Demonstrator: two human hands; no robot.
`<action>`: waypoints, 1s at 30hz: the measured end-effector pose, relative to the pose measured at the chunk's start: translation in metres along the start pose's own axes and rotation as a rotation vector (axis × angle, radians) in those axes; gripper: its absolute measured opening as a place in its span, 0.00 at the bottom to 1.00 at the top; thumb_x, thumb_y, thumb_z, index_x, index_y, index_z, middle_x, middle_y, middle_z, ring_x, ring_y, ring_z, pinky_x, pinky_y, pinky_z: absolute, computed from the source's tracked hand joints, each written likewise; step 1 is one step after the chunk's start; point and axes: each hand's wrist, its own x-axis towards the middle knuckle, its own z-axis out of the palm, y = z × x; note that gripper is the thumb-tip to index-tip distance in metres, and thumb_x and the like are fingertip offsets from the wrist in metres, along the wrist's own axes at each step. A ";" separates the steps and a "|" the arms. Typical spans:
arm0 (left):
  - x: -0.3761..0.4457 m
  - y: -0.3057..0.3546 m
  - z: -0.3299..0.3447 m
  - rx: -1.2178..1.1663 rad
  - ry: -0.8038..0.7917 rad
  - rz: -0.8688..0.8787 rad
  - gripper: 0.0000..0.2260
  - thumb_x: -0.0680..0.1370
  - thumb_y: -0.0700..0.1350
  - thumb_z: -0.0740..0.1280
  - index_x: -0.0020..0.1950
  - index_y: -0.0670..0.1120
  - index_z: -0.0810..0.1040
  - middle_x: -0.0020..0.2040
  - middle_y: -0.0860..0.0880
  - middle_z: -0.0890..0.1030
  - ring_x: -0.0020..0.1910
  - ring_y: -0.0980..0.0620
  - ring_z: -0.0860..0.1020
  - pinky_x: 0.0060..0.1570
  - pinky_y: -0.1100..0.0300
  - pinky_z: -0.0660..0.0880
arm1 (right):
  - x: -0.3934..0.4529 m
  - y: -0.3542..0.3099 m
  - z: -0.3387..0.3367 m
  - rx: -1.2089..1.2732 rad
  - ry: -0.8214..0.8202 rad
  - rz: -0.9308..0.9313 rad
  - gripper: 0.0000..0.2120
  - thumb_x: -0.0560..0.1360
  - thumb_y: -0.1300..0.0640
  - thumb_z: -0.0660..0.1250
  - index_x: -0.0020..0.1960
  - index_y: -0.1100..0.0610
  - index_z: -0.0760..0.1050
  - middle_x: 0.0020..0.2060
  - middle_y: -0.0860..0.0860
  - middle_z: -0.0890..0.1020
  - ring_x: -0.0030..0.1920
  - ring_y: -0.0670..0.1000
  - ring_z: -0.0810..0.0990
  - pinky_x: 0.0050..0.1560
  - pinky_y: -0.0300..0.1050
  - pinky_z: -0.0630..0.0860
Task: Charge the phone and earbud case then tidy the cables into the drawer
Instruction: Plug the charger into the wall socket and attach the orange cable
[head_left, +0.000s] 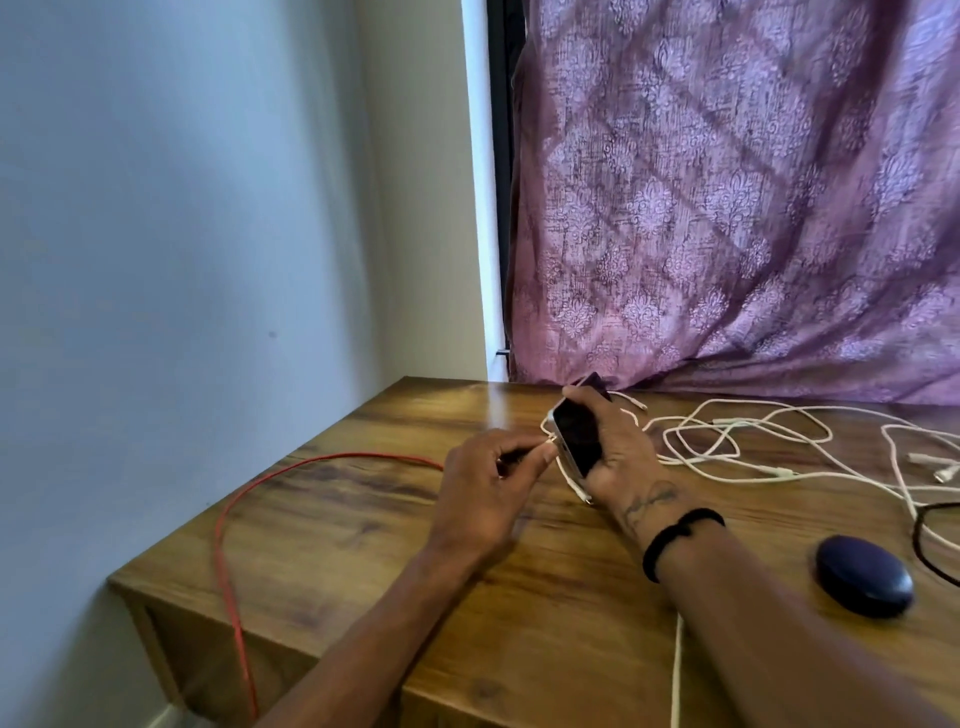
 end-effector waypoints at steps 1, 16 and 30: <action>0.000 -0.001 0.001 0.014 0.006 0.007 0.08 0.79 0.50 0.72 0.55 0.50 0.88 0.47 0.57 0.87 0.46 0.60 0.83 0.47 0.61 0.80 | 0.001 0.002 0.002 -0.004 0.023 -0.015 0.22 0.65 0.61 0.81 0.56 0.59 0.78 0.43 0.60 0.82 0.30 0.55 0.82 0.28 0.43 0.78; -0.002 -0.001 0.002 0.040 -0.039 -0.010 0.08 0.82 0.50 0.68 0.56 0.51 0.86 0.45 0.59 0.85 0.46 0.62 0.82 0.43 0.70 0.76 | -0.008 0.014 0.021 0.095 0.271 -0.214 0.54 0.42 0.52 0.84 0.67 0.59 0.73 0.56 0.60 0.84 0.45 0.59 0.86 0.37 0.54 0.83; -0.005 0.000 -0.001 -0.132 -0.098 -0.284 0.08 0.81 0.52 0.69 0.50 0.51 0.86 0.42 0.56 0.85 0.43 0.61 0.82 0.50 0.51 0.83 | -0.038 0.007 0.030 -0.245 0.366 -0.492 0.46 0.66 0.59 0.81 0.74 0.53 0.57 0.46 0.42 0.69 0.44 0.42 0.77 0.55 0.52 0.83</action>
